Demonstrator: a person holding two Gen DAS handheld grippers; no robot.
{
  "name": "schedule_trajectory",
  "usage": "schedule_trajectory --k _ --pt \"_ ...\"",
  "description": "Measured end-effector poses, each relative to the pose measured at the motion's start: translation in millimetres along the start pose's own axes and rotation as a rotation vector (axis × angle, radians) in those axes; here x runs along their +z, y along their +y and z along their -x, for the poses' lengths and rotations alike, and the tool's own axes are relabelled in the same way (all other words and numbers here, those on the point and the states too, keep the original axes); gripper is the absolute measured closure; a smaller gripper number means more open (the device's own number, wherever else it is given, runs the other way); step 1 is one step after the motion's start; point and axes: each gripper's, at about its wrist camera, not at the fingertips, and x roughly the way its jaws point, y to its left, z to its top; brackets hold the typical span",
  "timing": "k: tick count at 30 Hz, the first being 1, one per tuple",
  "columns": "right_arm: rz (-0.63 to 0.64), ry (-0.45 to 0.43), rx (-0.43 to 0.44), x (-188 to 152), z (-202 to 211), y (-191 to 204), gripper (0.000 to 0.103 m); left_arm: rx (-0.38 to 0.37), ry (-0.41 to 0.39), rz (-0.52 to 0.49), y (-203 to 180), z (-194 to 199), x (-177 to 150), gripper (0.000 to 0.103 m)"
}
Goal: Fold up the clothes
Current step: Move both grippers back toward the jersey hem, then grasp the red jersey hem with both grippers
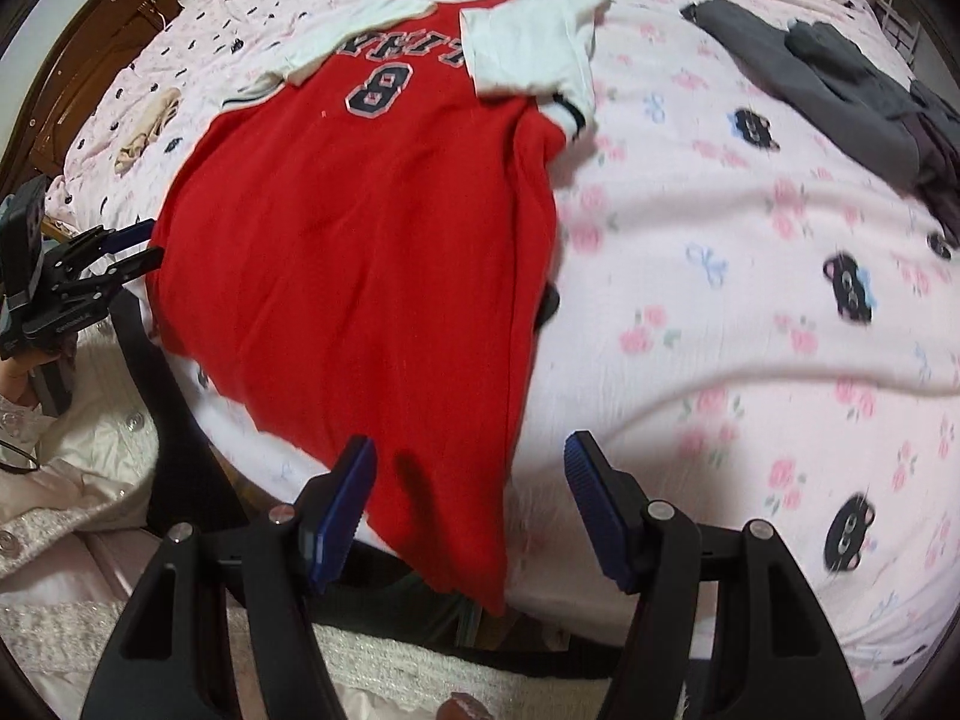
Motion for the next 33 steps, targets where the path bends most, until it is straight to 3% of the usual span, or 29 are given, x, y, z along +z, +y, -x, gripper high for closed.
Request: schedule_trajectory --k 6,12,15,17,19,25,33 --pt "-0.02 0.024 -0.007 -20 -5 2 0.036 -0.018 0.004 0.007 -5 6 -12 0.058" --pt "-0.048 0.031 -0.02 -32 -8 1 0.036 -0.01 0.123 -0.016 -4 -4 -26 0.058" --pt "-0.057 0.029 -0.022 -35 -9 1 0.036 -0.013 0.143 -0.016 -3 -7 -27 0.059" --pt "-0.055 0.032 -0.028 -37 -12 2 0.038 -0.016 0.162 -0.01 -1 -11 -29 0.067" --pt "-0.053 0.031 -0.036 -38 -13 2 0.04 -0.019 0.181 -0.003 0 -14 -31 0.09" --pt "-0.067 0.027 -0.036 -41 -22 2 0.046 0.0 0.19 -0.011 -4 -16 -34 0.092" --pt "-0.074 0.025 -0.023 -41 -28 9 0.046 0.011 0.179 0.007 -3 -14 -36 0.098"
